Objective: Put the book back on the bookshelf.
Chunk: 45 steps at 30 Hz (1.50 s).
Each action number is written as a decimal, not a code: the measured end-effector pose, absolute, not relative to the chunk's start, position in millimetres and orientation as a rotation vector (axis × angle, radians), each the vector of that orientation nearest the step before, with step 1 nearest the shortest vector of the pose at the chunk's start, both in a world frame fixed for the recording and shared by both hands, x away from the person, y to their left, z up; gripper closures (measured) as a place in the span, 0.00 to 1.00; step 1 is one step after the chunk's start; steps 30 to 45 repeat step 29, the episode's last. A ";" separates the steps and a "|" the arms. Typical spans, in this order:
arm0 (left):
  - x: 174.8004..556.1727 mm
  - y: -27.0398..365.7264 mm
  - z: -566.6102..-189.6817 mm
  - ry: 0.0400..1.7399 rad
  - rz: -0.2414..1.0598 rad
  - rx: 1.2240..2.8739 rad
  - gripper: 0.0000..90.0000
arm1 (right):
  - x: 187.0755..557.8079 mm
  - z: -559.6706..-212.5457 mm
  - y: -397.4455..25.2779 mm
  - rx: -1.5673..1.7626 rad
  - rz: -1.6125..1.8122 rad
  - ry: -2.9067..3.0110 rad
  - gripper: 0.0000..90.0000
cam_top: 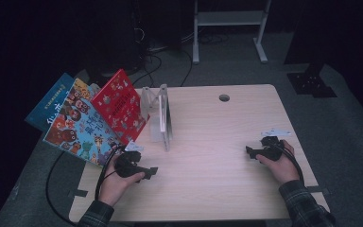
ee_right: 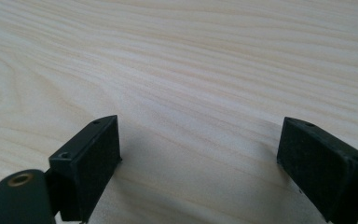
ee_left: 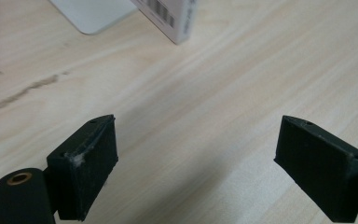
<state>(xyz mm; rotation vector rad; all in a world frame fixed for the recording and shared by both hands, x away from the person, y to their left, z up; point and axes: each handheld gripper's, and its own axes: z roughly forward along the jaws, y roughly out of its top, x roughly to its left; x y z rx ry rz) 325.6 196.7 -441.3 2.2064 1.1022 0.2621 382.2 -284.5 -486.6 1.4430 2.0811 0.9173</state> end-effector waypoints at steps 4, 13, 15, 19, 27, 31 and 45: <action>324.5 189.8 -449.4 1.085 0.241 2.260 0.12 | 382.2 -486.6 -284.5 1.443 0.917 2.081 0.13; 322.0 177.8 -463.6 1.006 0.243 2.386 0.08 | 382.2 -486.6 -284.4 1.443 0.917 2.080 0.13; 320.7 176.5 -466.3 0.954 0.283 2.412 0.06 | 382.2 -486.6 -284.4 1.443 0.917 2.080 0.13; 317.2 176.3 -472.5 0.875 0.312 2.390 0.00 | 382.0 -486.6 -284.4 1.443 0.917 2.079 0.13; 316.2 177.1 -476.6 0.842 0.320 2.333 0.00 | 381.8 -486.7 -284.3 1.443 0.917 2.078 0.13; 316.4 177.6 -476.8 0.834 0.318 2.333 0.00 | 381.8 -486.7 -284.3 1.443 0.918 2.078 0.13; 316.4 177.6 -476.8 0.834 0.318 2.333 0.00 | 381.8 -486.7 -284.3 1.443 0.918 2.078 0.13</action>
